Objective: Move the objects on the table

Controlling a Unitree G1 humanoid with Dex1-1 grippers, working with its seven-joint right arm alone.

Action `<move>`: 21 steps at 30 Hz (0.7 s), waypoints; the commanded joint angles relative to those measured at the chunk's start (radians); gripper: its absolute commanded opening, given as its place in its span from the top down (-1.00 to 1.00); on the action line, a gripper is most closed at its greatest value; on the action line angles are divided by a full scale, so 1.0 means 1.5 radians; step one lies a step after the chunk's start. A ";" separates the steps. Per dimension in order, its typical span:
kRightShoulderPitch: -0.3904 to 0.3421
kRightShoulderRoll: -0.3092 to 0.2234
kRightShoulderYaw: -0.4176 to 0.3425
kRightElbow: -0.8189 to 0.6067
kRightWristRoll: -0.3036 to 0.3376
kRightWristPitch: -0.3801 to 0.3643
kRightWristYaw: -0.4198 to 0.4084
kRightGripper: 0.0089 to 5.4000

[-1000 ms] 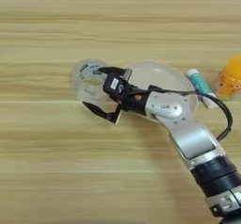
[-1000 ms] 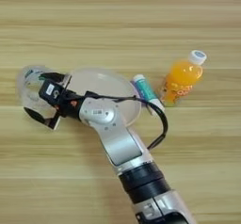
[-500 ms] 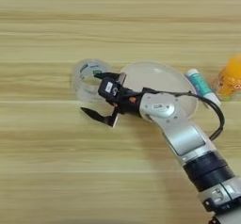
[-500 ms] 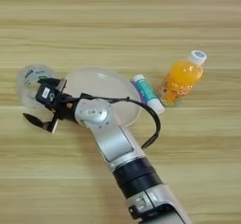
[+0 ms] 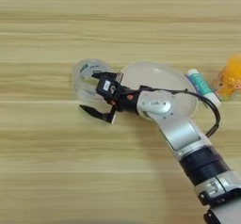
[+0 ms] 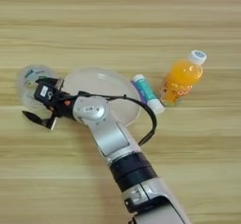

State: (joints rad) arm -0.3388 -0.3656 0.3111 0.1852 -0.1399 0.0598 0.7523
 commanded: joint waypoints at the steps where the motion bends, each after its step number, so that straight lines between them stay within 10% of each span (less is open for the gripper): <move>1: -0.040 -0.005 -0.009 -0.012 0.000 -0.010 -0.006 -0.66; 21: -0.036 -0.007 -0.004 -0.004 -0.006 -0.011 0.001 0.07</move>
State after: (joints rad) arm -0.3484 -0.3654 0.3111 0.1984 -0.1510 0.0507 0.7551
